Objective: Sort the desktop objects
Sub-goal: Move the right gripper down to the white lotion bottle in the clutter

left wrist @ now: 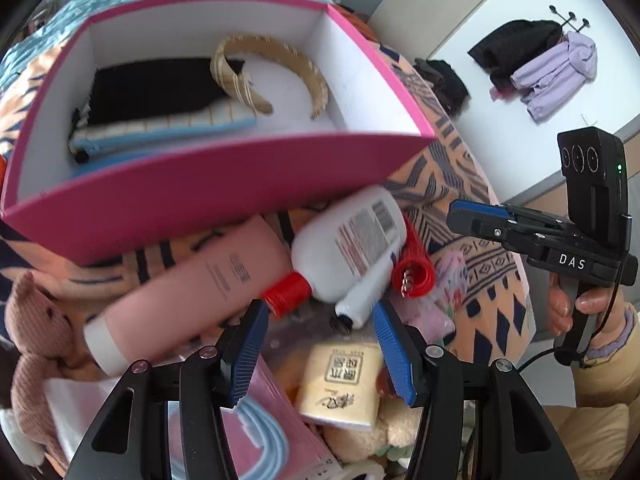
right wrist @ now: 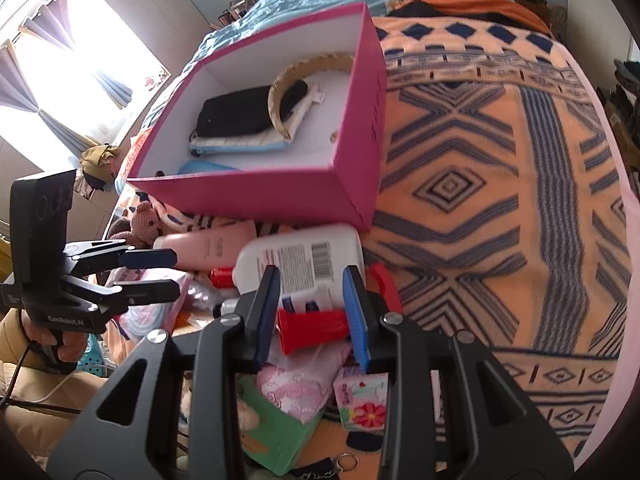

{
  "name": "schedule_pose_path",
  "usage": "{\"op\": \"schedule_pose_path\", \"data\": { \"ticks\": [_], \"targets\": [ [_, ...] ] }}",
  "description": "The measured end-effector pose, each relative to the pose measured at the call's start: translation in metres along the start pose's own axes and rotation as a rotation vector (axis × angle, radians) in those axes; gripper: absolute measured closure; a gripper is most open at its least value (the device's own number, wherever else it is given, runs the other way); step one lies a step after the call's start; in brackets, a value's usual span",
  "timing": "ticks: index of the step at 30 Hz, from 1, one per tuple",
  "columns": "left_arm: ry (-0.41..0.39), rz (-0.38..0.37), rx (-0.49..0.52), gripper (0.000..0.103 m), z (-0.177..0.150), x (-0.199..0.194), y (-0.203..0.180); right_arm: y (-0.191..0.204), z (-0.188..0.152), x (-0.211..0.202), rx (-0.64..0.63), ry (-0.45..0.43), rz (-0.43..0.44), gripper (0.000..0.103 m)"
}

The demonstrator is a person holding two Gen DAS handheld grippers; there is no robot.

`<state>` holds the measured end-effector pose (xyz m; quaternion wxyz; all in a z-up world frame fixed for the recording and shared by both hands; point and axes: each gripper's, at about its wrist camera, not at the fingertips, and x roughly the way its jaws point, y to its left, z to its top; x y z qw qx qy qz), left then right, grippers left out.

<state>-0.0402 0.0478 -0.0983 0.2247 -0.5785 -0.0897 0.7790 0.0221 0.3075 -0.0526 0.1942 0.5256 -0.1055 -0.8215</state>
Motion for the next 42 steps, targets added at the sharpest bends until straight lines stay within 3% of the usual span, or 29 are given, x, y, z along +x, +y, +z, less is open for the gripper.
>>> {"op": "schedule_pose_path", "data": {
  "ticks": [20,31,42],
  "targets": [
    [0.054,0.025,-0.066,0.047,-0.010,0.019,0.000,-0.022,-0.022,0.019,0.078,0.048,-0.023,0.068],
    [0.079,0.035,-0.092,0.048,-0.004,0.031,0.003,-0.024,-0.004,0.027,0.046,0.030,-0.023,0.069],
    [0.074,0.027,-0.145,0.051,0.001,0.034,0.007,-0.022,0.012,0.053,-0.023,0.075,-0.016,0.068]
  ]
}}
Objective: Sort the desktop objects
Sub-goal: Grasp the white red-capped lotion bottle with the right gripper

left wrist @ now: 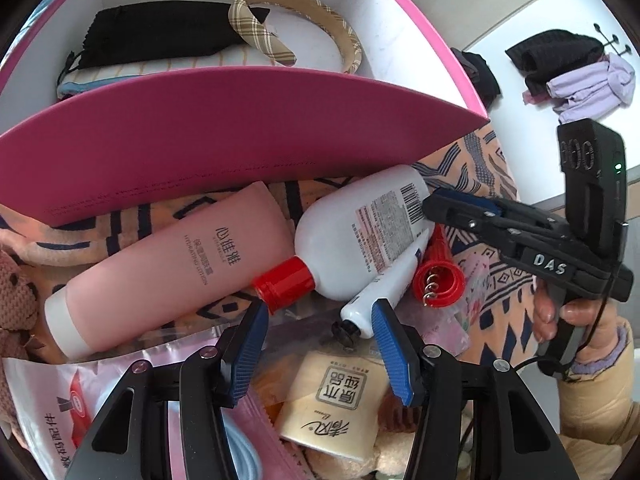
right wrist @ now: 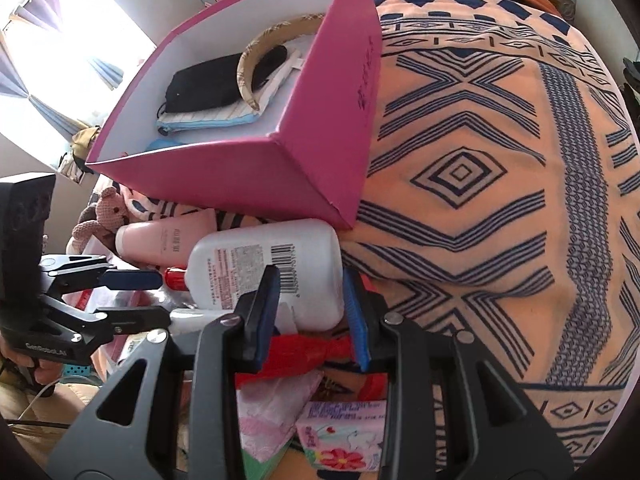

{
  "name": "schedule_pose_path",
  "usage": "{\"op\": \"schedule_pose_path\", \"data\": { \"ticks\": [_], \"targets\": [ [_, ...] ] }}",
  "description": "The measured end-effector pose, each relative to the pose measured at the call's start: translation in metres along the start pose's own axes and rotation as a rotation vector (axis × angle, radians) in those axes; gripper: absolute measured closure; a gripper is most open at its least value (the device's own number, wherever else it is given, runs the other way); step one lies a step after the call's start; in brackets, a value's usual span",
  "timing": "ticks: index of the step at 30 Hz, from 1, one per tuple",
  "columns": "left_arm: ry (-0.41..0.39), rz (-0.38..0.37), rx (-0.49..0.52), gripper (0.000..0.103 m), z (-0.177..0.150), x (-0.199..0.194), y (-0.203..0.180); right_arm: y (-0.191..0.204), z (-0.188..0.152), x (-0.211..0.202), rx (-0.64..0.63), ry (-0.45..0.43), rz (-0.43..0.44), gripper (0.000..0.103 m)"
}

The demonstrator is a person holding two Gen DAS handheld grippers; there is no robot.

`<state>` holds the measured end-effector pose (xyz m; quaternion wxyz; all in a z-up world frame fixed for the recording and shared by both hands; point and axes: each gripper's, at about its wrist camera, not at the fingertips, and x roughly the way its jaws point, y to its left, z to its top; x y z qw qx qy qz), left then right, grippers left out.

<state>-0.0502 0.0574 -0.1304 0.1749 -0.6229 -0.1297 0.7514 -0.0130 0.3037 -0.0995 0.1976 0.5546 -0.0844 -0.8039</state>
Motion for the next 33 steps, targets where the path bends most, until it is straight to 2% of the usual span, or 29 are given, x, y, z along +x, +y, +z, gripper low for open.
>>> {"op": "schedule_pose_path", "data": {
  "ticks": [5,9,11,14,22,33],
  "targets": [
    [-0.008,-0.002,-0.003,0.052,0.001,0.001,-0.002,-0.002,0.000,0.011,-0.008,0.031,0.021,0.068],
    [-0.012,0.005,-0.034,0.052,0.002,0.000,0.003,-0.002,-0.001,0.016,-0.006,0.037,0.044,0.061],
    [-0.017,0.018,-0.048,0.052,0.000,0.000,0.005,-0.002,-0.002,0.015,-0.005,0.036,0.047,0.061],
    [0.006,-0.005,-0.072,0.052,0.001,0.005,0.009,-0.002,-0.003,0.014,-0.008,0.037,0.049,0.061],
    [-0.004,-0.003,-0.081,0.052,0.007,0.010,0.004,-0.003,-0.003,0.013,-0.017,0.040,0.049,0.059],
    [-0.076,0.040,-0.060,0.052,0.015,-0.011,-0.003,0.017,-0.009,-0.007,-0.056,-0.024,0.019,0.059]
  ]
}}
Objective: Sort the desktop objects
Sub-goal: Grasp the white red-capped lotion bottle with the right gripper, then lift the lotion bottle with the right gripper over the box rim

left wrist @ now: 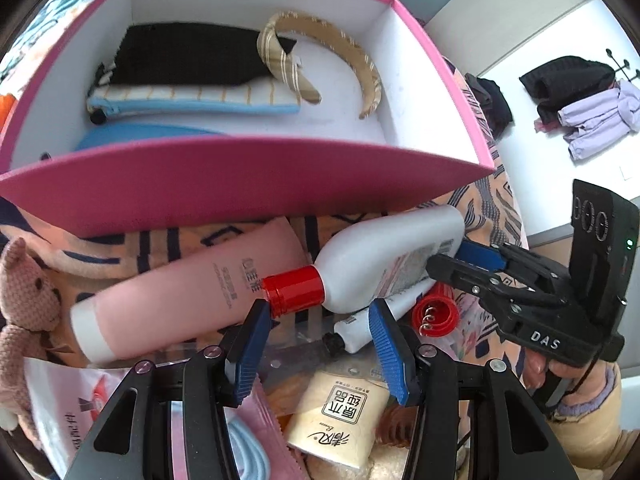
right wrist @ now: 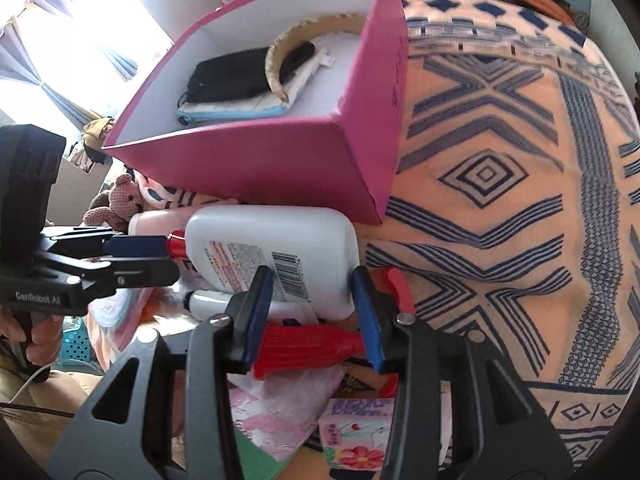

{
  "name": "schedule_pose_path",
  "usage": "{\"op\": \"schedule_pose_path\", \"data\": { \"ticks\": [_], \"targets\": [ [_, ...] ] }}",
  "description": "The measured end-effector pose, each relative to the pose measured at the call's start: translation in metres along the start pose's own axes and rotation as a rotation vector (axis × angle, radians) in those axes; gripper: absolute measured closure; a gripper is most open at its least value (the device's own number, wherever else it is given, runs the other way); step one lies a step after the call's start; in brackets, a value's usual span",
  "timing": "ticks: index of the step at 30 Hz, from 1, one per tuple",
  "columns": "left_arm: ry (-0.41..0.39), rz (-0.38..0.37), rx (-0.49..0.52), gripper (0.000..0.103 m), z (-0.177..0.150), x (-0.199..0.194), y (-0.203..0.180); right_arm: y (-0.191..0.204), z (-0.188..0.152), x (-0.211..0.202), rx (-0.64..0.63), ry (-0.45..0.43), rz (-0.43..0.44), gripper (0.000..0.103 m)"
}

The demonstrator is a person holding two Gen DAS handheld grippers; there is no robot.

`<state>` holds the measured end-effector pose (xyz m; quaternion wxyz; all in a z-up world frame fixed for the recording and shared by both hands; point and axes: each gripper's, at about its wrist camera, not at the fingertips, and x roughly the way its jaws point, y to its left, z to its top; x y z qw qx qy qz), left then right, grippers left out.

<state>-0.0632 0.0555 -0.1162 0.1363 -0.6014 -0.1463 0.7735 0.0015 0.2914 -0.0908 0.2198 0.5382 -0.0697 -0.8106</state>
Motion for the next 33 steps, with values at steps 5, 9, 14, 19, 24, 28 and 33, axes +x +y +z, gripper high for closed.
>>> {"op": "schedule_pose_path", "data": {
  "ticks": [5,9,14,19,24,28,33],
  "targets": [
    [-0.034,0.001,0.013,0.052,-0.001,-0.014,-0.002,0.012,0.002,-0.017,-0.014,-0.047,-0.012,0.059],
    [-0.059,-0.001,0.026,0.052,-0.001,-0.026,-0.004,0.019,0.005,-0.028,-0.020,-0.072,-0.007,0.060],
    [-0.080,0.006,0.041,0.052,-0.001,-0.036,-0.009,0.025,0.008,-0.040,-0.022,-0.094,-0.003,0.060],
    [-0.098,0.011,0.055,0.052,-0.001,-0.045,-0.013,0.029,0.009,-0.047,-0.023,-0.104,-0.005,0.060],
    [-0.113,0.006,0.057,0.052,-0.001,-0.052,-0.014,0.032,0.011,-0.052,-0.027,-0.114,-0.008,0.060],
    [-0.122,-0.001,0.055,0.052,0.000,-0.056,-0.013,0.035,0.012,-0.056,-0.034,-0.121,-0.009,0.060],
    [-0.132,-0.004,0.055,0.052,0.001,-0.059,-0.013,0.039,0.015,-0.061,-0.040,-0.134,-0.010,0.060]
  ]
}}
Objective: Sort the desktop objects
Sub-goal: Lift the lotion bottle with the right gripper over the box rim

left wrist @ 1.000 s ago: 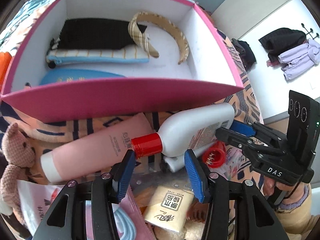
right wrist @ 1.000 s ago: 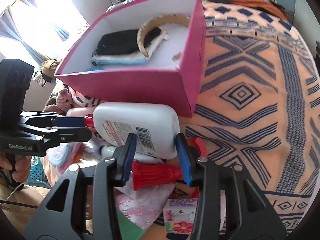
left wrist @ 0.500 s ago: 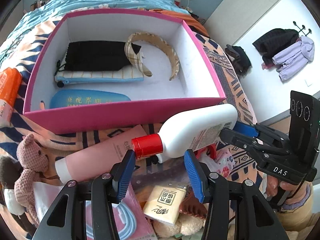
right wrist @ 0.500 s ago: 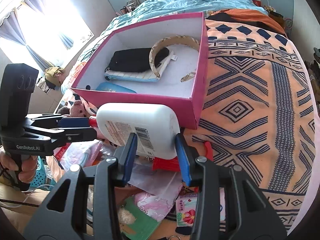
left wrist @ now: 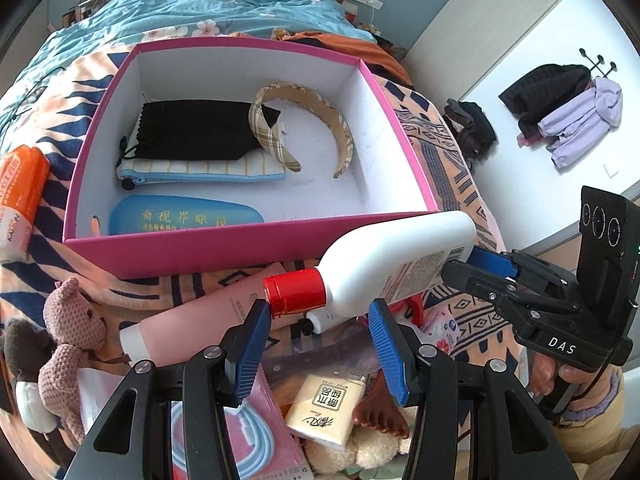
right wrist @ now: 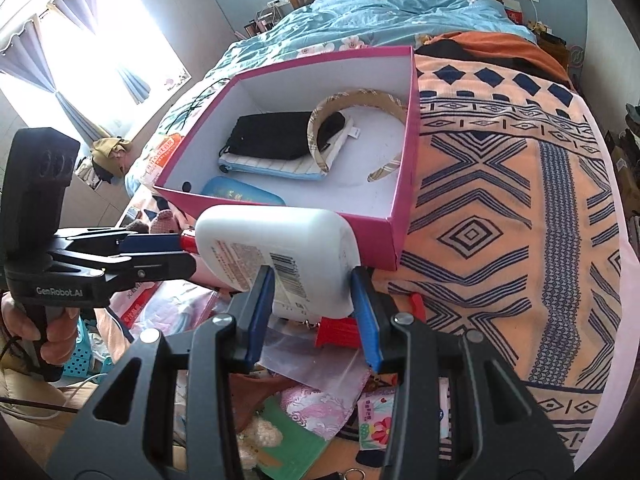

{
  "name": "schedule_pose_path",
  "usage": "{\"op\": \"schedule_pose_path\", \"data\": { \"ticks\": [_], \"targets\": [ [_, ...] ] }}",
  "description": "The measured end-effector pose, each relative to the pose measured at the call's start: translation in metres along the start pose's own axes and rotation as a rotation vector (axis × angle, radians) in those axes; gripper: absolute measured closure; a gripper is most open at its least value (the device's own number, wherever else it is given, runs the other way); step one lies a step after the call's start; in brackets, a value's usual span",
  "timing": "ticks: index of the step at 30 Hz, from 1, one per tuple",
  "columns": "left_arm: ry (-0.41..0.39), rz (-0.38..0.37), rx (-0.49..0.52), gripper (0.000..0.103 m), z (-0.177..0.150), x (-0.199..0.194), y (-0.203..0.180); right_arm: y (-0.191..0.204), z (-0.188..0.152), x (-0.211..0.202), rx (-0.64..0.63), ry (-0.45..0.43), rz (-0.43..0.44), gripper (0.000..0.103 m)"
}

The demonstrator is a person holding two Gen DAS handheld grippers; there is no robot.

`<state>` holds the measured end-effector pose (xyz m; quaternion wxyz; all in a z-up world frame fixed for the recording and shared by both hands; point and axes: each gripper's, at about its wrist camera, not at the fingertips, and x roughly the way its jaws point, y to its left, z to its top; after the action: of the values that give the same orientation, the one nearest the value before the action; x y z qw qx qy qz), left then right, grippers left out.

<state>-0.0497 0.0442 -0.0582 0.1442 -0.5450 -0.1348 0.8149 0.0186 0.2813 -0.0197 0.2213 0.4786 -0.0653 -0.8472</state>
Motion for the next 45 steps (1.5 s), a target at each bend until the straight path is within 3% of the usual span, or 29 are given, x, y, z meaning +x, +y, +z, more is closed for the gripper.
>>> {"op": "schedule_pose_path", "data": {
  "ticks": [45],
  "targets": [
    [-0.063,-0.006,0.009,0.052,0.010,-0.021,-0.001,0.011,0.021,-0.020,-0.011,-0.058,0.015,0.060]
  ]
}}
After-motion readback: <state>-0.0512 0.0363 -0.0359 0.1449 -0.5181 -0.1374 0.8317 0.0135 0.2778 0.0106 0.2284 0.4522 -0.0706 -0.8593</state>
